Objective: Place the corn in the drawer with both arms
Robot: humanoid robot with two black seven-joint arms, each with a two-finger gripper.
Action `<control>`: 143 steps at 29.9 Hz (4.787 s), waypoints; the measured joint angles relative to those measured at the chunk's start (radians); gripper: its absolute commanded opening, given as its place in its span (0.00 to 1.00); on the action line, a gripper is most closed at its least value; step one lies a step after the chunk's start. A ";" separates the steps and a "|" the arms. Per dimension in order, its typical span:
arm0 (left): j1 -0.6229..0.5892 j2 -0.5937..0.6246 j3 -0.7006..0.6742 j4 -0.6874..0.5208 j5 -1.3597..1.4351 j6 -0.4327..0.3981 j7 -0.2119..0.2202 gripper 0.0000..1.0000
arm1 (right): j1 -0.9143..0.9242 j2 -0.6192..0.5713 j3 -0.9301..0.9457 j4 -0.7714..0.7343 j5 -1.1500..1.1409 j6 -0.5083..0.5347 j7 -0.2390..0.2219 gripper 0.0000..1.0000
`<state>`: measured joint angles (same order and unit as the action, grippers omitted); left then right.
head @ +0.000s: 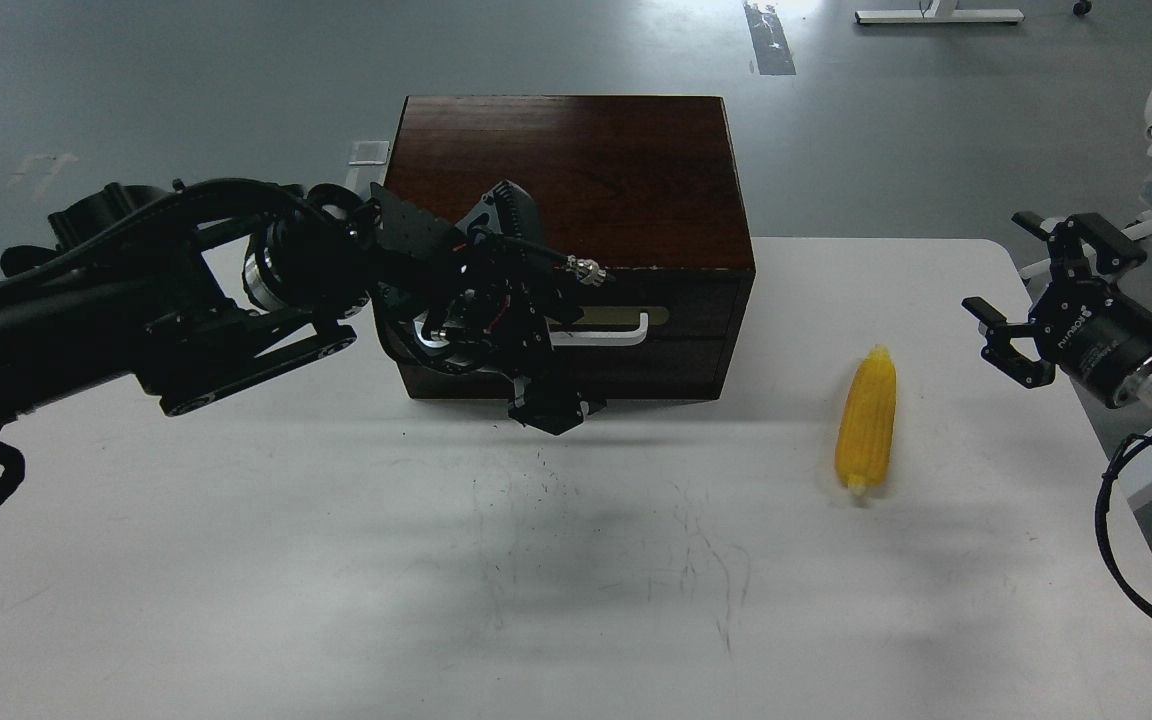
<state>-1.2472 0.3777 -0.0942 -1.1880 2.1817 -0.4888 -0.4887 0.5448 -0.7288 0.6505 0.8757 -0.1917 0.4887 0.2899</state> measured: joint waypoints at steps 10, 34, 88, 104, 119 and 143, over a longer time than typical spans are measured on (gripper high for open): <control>0.003 0.001 0.026 0.001 0.000 0.000 0.000 0.99 | 0.000 0.000 0.000 -0.001 0.000 0.000 0.000 1.00; 0.006 0.046 0.081 -0.116 -0.005 0.001 0.000 0.99 | -0.002 -0.001 0.001 -0.001 0.000 0.000 0.008 1.00; -0.014 0.147 0.108 -0.322 0.000 0.000 0.000 0.99 | -0.009 -0.006 0.000 0.002 0.001 0.000 0.008 1.00; -0.061 0.145 0.162 -0.324 0.000 0.000 0.000 0.99 | -0.016 -0.006 0.002 0.004 0.003 0.000 0.017 1.00; -0.182 0.157 0.130 -0.397 0.000 0.000 0.000 0.99 | -0.016 -0.007 0.002 0.005 0.003 0.000 0.018 1.00; 0.139 0.459 -0.007 -0.113 -1.559 0.211 0.000 0.99 | -0.015 -0.023 0.001 0.007 0.001 0.000 0.017 1.00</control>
<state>-1.1082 0.8363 -0.1011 -1.3007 0.6226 -0.2775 -0.4884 0.5300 -0.7514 0.6514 0.8829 -0.1903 0.4887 0.3072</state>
